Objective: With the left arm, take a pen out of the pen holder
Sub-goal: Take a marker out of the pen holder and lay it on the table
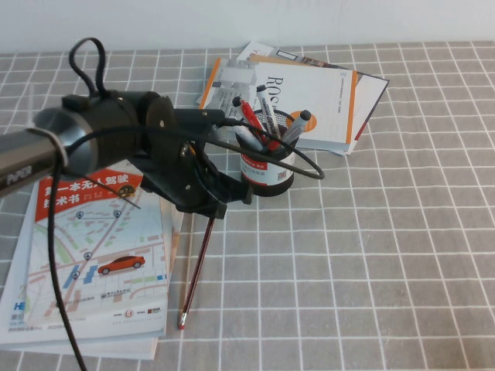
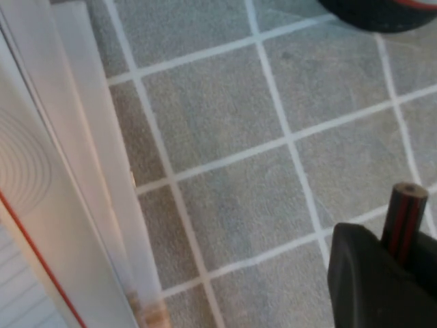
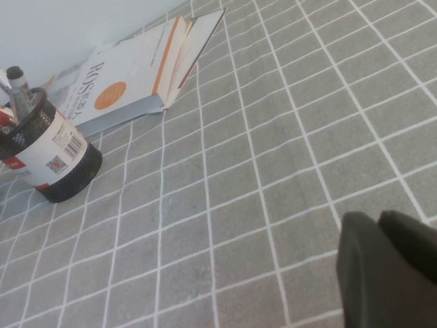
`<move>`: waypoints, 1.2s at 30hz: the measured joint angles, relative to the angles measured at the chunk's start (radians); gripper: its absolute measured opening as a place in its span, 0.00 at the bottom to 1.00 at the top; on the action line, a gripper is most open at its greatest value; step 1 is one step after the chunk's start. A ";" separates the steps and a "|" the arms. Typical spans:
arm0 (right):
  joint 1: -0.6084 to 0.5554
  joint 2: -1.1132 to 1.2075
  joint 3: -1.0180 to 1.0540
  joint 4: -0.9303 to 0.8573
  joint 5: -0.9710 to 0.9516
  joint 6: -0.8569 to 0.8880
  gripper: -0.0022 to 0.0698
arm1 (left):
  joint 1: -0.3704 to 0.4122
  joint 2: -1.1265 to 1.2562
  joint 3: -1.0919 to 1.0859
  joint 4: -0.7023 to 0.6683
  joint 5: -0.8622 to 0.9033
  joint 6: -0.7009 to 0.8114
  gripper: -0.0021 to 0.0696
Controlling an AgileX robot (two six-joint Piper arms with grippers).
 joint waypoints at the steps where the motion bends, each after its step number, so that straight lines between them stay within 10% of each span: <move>1: 0.000 0.000 0.000 0.000 0.000 0.000 0.01 | 0.000 0.008 0.000 0.005 -0.008 -0.009 0.06; 27: 0.000 0.000 0.000 0.000 0.000 0.000 0.01 | 0.068 0.078 0.000 0.041 -0.092 -0.153 0.07; 36: 0.000 0.000 0.000 0.000 0.000 0.000 0.01 | 0.068 0.090 0.000 0.041 -0.074 -0.153 0.39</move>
